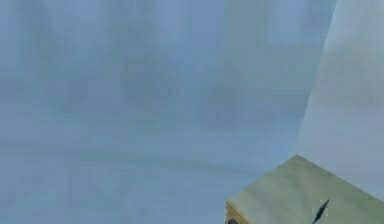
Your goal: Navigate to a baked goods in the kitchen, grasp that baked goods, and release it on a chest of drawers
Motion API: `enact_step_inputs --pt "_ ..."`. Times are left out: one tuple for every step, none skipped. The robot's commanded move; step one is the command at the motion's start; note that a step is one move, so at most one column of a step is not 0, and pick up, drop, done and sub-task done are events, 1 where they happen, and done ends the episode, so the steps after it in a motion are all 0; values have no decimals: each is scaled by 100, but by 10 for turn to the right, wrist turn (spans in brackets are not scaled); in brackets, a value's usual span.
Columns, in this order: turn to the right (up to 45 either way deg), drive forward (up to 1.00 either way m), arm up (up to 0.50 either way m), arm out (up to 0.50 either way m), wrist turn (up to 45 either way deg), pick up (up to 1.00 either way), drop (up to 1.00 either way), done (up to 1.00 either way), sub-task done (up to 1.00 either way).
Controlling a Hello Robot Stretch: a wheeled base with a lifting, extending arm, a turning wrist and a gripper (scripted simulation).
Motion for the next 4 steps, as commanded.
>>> enact_step_inputs --pt "0 0 0 0 390 0 0 0 0" --pt "0 0 -26 0 0 0 0 0 0" --pt "0 0 0 0 0 0 100 0 0" --pt "0 0 0 -10 0 0 0 0 0"
